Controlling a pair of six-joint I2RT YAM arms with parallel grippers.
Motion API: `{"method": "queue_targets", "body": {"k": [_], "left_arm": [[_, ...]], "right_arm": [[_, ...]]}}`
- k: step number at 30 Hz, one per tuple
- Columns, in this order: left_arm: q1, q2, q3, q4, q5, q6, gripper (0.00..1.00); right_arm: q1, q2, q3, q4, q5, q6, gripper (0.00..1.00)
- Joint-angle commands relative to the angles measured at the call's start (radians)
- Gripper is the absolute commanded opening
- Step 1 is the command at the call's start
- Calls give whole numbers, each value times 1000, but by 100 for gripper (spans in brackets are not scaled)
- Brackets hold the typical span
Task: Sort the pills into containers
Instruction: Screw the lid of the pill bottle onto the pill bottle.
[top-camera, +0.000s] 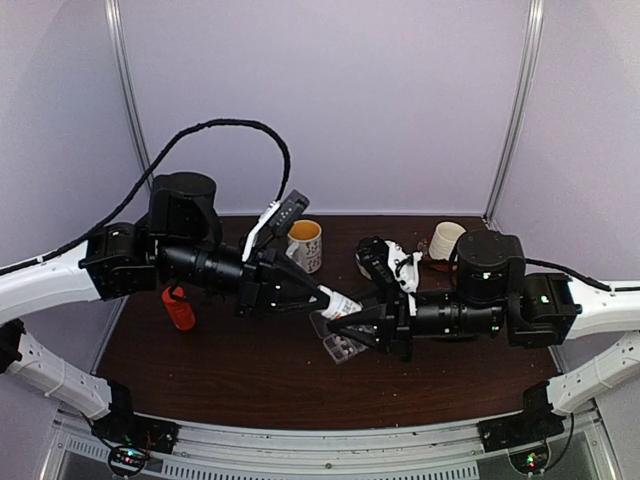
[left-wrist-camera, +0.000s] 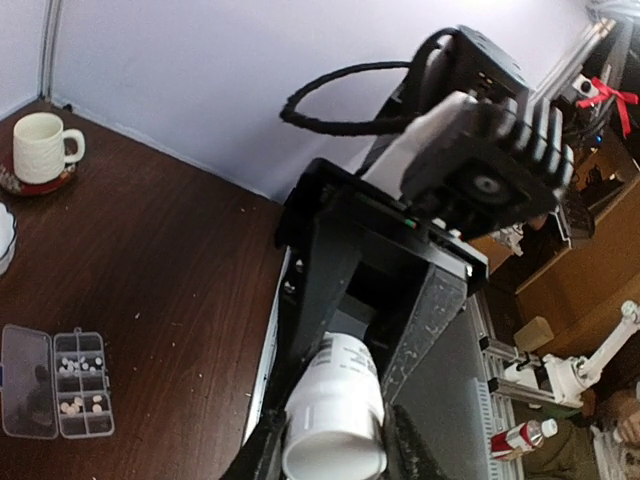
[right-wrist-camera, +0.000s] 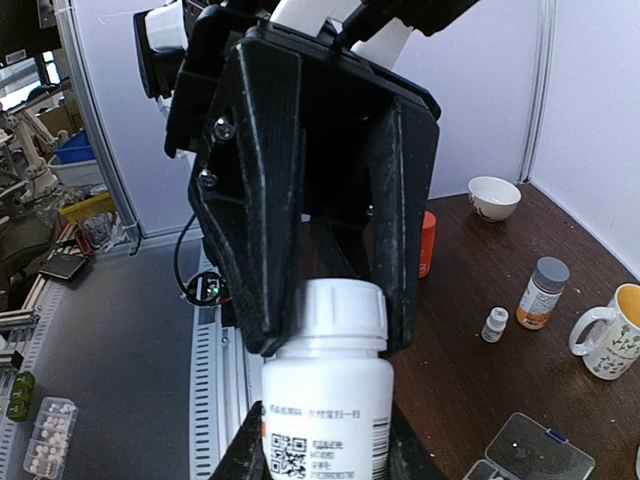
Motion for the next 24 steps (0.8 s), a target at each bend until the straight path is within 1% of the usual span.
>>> {"method": "queue_targets", "body": {"k": [1, 4, 8, 10, 14, 18, 24], "left_arm": [[-6, -30, 26, 30, 89, 324, 0], [-6, -44, 15, 31, 156, 462, 0], [-11, -76, -14, 4, 236, 743, 0], [-14, -80, -7, -33, 244, 845, 0], [-14, -62, 33, -115, 202, 973, 0], [-15, -25, 84, -223, 179, 1141, 0], [-43, -3, 106, -282, 62, 1324, 0]], "right_arm": [[-3, -67, -15, 117, -185, 200, 0], [-8, -67, -10, 139, -262, 236, 0], [-8, -41, 17, 136, -334, 280, 0], [-8, -33, 11, 157, -366, 304, 0], [-9, -29, -10, 207, -402, 351, 0], [-9, -20, -29, 285, -444, 407, 0], [-15, 27, -44, 403, -528, 516, 0]]}}
